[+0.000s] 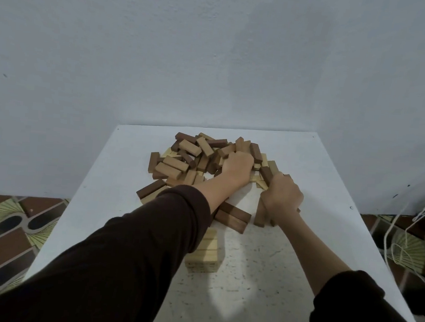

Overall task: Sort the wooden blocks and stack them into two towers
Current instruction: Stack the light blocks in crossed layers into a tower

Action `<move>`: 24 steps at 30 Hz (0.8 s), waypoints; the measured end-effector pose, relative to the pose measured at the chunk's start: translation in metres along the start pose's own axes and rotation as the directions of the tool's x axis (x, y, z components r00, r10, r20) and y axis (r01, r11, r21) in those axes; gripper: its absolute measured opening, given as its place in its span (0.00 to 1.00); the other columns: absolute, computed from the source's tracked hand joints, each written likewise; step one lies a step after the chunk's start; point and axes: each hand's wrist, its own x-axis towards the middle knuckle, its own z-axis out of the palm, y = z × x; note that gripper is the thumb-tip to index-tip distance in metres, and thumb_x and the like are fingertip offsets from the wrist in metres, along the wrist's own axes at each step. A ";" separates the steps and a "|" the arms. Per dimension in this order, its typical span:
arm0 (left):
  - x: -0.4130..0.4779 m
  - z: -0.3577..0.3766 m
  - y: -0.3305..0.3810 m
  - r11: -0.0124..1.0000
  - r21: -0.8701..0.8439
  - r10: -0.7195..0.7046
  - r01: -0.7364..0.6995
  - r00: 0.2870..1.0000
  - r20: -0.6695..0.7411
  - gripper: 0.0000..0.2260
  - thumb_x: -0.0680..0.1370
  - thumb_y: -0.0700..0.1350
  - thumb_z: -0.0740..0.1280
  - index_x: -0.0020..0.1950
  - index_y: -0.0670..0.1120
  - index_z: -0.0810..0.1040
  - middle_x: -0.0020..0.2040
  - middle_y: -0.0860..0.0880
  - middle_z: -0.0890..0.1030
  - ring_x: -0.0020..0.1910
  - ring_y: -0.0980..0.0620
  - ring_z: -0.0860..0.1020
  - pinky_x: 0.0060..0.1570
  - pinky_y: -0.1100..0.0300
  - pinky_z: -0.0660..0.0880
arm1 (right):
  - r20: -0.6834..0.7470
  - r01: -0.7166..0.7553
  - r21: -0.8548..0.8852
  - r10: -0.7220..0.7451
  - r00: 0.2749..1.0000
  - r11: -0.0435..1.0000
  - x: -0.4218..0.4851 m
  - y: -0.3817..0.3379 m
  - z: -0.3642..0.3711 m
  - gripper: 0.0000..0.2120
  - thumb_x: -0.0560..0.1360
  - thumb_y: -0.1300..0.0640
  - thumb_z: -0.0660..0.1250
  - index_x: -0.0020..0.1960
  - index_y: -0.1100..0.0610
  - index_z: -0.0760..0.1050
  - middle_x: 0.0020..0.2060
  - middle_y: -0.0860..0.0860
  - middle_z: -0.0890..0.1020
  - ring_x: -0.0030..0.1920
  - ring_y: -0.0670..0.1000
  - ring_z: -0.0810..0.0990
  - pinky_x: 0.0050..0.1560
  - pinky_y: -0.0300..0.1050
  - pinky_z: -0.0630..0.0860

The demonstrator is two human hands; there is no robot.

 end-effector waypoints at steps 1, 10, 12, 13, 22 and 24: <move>0.000 -0.001 -0.002 0.998 -0.059 -0.012 0.013 1.000 0.020 0.06 0.77 0.35 0.62 0.53 0.36 0.75 0.51 0.39 0.78 0.55 0.41 0.75 0.48 0.54 0.72 | 0.007 -0.008 0.024 0.008 1.000 1.000 0.000 0.001 -0.001 0.08 0.73 0.63 0.66 0.52 0.58 0.71 0.40 0.51 0.72 0.41 0.52 0.71 0.39 0.43 0.68; -0.009 -0.031 -0.021 0.774 -0.600 -0.060 0.204 0.966 0.252 0.20 0.74 0.39 0.69 0.27 0.45 0.62 0.26 0.50 0.63 0.25 0.55 0.64 0.27 0.61 0.64 | 0.098 -0.079 0.724 0.012 0.995 0.685 0.003 0.007 -0.017 0.07 0.68 0.64 0.70 0.39 0.58 0.71 0.37 0.55 0.78 0.38 0.53 0.76 0.43 0.51 0.76; -0.018 -0.038 -0.028 0.639 -0.730 -0.054 0.241 0.962 0.269 0.20 0.73 0.37 0.70 0.27 0.45 0.63 0.24 0.50 0.63 0.21 0.57 0.62 0.23 0.65 0.60 | 0.185 -0.151 0.859 -0.022 0.983 0.489 -0.002 0.001 -0.025 0.08 0.70 0.66 0.70 0.38 0.59 0.72 0.36 0.57 0.79 0.35 0.53 0.77 0.42 0.50 0.78; -0.023 -0.039 -0.031 0.578 -0.774 -0.065 0.259 0.960 0.273 0.19 0.74 0.37 0.70 0.28 0.45 0.64 0.25 0.50 0.65 0.22 0.56 0.63 0.24 0.65 0.61 | 0.222 -0.185 0.895 -0.048 0.974 0.406 -0.005 -0.003 -0.029 0.08 0.71 0.66 0.70 0.39 0.60 0.72 0.34 0.57 0.79 0.33 0.53 0.78 0.40 0.48 0.78; -0.086 -0.051 -0.069 0.248 -0.941 -0.185 0.230 0.965 0.187 0.11 0.74 0.40 0.71 0.35 0.40 0.72 0.32 0.47 0.73 0.29 0.56 0.72 0.28 0.67 0.68 | 0.172 -0.128 0.970 -0.218 0.961 0.204 -0.039 -0.052 -0.030 0.06 0.73 0.68 0.68 0.41 0.61 0.73 0.40 0.57 0.79 0.40 0.52 0.80 0.45 0.42 0.81; -0.101 -0.056 -0.082 0.232 -0.948 -0.235 0.216 0.958 0.161 0.07 0.74 0.41 0.71 0.44 0.37 0.77 0.37 0.44 0.75 0.35 0.52 0.74 0.31 0.64 0.70 | 0.141 -0.077 0.965 -0.250 0.958 0.251 -0.051 -0.067 -0.029 0.06 0.73 0.68 0.68 0.41 0.61 0.73 0.38 0.57 0.78 0.36 0.50 0.79 0.35 0.37 0.79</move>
